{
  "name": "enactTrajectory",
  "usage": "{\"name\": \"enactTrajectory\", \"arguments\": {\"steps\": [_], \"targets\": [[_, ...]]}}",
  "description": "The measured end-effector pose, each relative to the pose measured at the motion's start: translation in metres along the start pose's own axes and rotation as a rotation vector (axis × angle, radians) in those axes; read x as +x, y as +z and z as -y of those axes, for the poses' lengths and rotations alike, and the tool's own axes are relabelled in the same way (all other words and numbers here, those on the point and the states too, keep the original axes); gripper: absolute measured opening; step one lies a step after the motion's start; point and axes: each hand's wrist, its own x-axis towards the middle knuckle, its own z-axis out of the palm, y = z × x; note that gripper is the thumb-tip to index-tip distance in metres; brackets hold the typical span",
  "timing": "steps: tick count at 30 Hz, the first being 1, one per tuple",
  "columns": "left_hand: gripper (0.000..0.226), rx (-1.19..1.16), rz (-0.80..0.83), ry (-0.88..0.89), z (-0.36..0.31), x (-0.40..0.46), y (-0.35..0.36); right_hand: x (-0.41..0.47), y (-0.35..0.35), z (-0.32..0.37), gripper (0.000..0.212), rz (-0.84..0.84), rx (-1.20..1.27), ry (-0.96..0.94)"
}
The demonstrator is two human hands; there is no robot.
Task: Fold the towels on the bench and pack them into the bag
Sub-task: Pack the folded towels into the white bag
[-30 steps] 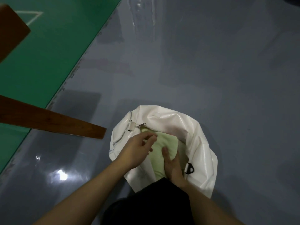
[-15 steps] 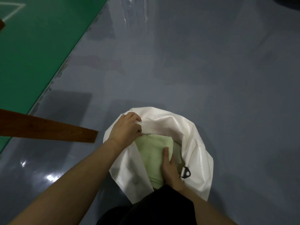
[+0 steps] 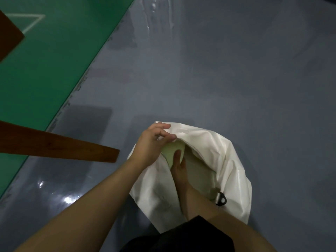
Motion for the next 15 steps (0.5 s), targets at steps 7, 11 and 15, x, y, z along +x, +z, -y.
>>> {"name": "enactTrajectory", "arguments": {"steps": [7,11,15], "targets": [[0.024,0.228,0.076,0.05,0.018,0.002,-0.011,-0.004,-0.019,-0.006,0.05,0.148,0.014,0.133],[0.018,0.651,0.125,0.175,0.034,-0.001,0.003,-0.01,-0.038,-0.006,0.032,0.025,-0.114,0.052],[0.04,1.055,0.317,0.262,0.05,-0.021,0.001,-0.037,-0.074,-0.002,0.023,-0.047,-0.183,-0.026]]}}
